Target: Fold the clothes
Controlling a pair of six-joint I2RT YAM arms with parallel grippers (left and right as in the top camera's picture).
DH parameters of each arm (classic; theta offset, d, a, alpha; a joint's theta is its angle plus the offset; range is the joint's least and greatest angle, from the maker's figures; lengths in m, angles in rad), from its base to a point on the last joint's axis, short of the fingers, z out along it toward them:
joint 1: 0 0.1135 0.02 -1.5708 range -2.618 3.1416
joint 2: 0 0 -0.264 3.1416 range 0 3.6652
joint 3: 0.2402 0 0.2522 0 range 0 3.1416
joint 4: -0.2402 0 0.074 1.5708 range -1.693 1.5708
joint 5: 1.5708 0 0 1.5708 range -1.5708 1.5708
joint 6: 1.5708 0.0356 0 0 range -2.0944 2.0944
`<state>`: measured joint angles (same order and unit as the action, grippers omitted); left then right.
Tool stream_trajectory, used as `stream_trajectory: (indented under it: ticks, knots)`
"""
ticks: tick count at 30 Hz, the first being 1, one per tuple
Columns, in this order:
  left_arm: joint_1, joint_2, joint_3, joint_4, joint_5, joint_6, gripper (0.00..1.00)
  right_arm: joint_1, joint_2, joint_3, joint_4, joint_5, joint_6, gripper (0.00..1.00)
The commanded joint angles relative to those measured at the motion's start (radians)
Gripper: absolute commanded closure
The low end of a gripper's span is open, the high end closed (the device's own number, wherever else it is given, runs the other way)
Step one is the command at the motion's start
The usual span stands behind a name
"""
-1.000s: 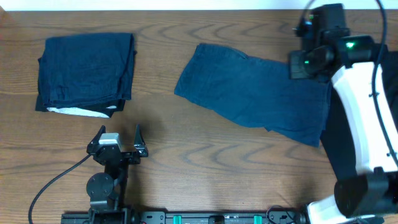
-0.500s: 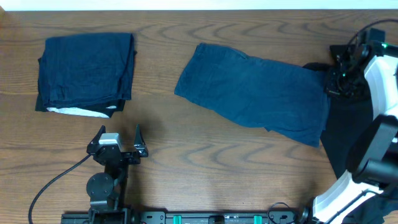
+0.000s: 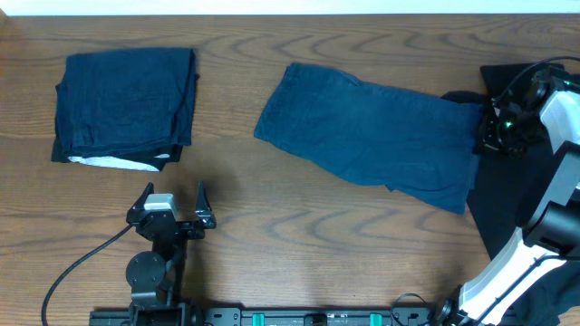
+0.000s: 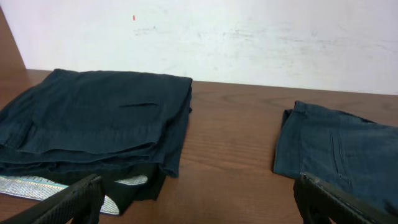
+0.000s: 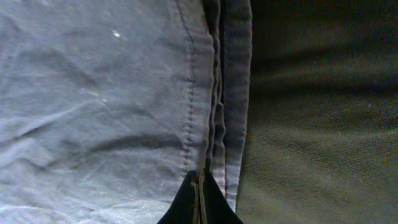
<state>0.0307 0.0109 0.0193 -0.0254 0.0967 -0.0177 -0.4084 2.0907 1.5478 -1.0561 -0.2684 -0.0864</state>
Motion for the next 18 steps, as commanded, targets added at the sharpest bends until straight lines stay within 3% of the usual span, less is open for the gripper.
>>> stream_trajectory:
  ticks: [1, 18]
  knots:
    - [-0.004, -0.006, -0.015, -0.034, 0.007, 0.014, 0.02, -0.010, 0.002, 0.001, 0.006, -0.075, -0.023, 0.99]
    - [-0.004, -0.006, -0.015, -0.034, 0.007, 0.014, 0.02, -0.041, 0.002, 0.001, 0.046, -0.091, 0.011, 0.99]
